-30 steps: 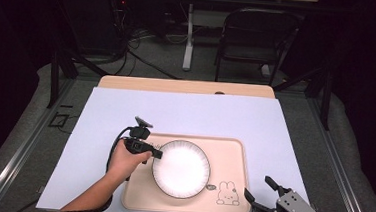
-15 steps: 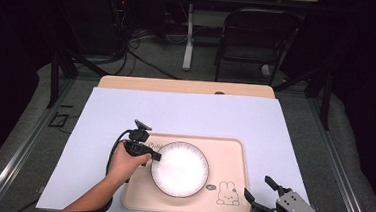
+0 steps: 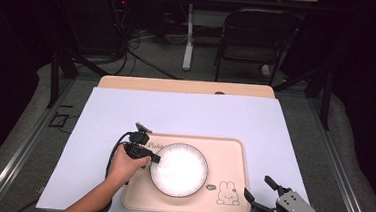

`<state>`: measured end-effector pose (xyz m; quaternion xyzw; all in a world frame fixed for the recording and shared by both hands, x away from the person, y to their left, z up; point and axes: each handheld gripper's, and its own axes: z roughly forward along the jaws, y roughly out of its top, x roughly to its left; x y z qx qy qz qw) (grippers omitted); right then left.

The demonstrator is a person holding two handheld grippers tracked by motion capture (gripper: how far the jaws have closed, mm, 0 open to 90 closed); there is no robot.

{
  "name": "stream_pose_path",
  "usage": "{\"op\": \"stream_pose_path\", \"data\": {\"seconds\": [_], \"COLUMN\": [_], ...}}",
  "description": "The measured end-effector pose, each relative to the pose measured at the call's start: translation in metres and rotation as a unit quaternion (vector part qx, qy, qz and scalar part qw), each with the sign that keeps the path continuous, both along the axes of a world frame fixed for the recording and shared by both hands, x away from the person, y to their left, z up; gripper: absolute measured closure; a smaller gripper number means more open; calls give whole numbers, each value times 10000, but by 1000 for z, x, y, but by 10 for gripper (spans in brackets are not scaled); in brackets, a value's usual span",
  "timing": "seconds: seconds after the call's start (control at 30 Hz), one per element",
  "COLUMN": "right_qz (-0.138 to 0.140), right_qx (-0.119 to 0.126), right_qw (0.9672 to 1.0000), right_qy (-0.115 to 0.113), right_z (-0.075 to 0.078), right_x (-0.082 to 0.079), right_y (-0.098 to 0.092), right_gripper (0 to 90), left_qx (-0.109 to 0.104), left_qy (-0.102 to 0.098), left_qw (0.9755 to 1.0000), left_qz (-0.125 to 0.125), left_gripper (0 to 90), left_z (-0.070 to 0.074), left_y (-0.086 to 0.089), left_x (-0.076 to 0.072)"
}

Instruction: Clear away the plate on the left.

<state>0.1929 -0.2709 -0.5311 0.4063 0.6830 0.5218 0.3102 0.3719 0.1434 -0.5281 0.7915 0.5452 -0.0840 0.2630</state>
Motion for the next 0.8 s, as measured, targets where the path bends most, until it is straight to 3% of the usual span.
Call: {"op": "stream_pose_path", "data": {"seconds": [0.13,0.43,0.53,0.7,0.8], "right_qz": [-1,9,9,6,-3], "right_qx": [7,10,10,3,0], "right_qw": [10000,10000,10000,10000,10000], "right_qy": [-4,-16,-13,-5,0], "right_z": [0,0,0,0,0], "right_x": [0,-1,-1,-1,-1], "right_y": [0,0,0,0,0], "right_gripper": [214,214,214,214,214], "left_qx": [213,201,349,386,493], "left_qy": [-228,-670,-1088,-1378,-1652], "left_qw": [9994,9973,9931,9894,9849], "left_qz": [-126,-206,-274,-256,-162], "left_gripper": [778,605,533,485,460], "left_z": [4,13,17,27,33], "left_y": [-2,2,7,16,25], "left_x": [-3,-12,-16,-24,-31]}}
